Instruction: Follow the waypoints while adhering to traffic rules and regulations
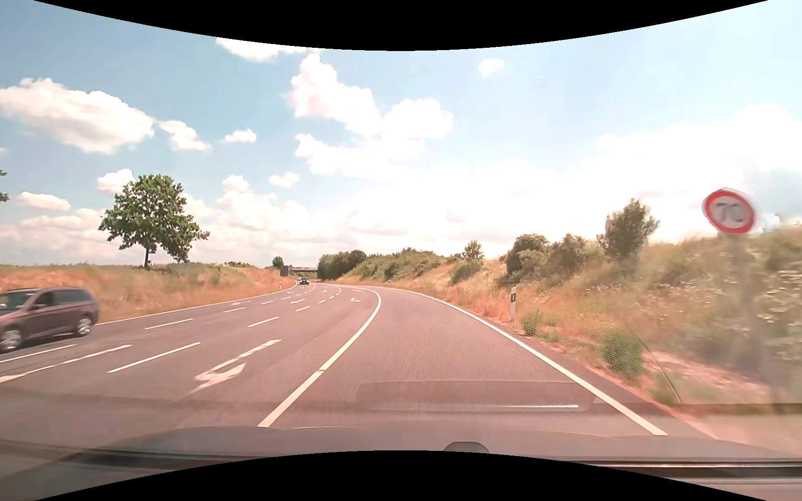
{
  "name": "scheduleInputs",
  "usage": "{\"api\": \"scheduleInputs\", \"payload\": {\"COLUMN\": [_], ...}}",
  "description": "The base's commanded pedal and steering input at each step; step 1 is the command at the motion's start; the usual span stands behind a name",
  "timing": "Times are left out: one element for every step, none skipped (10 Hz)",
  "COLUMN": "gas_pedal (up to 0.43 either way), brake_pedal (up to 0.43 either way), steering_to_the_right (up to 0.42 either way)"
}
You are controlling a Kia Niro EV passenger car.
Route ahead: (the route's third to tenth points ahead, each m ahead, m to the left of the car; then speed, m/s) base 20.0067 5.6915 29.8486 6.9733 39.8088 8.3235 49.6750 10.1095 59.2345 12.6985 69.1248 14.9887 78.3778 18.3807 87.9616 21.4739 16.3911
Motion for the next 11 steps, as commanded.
{"api": "scheduleInputs", "payload": {"gas_pedal": [0.13,0.13,0.13,0.13,0.13,0.13,0.13,0.13,0.13,0.13,0.13], "brake_pedal": [0.0,0.0,0.0,0.0,0.0,0.0,0.0,0.0,0.0,0.0,0.0], "steering_to_the_right": [-0.025,-0.025,-0.025,-0.025,-0.026,-0.028,-0.028,-0.028,-0.027,-0.025,-0.023]}}
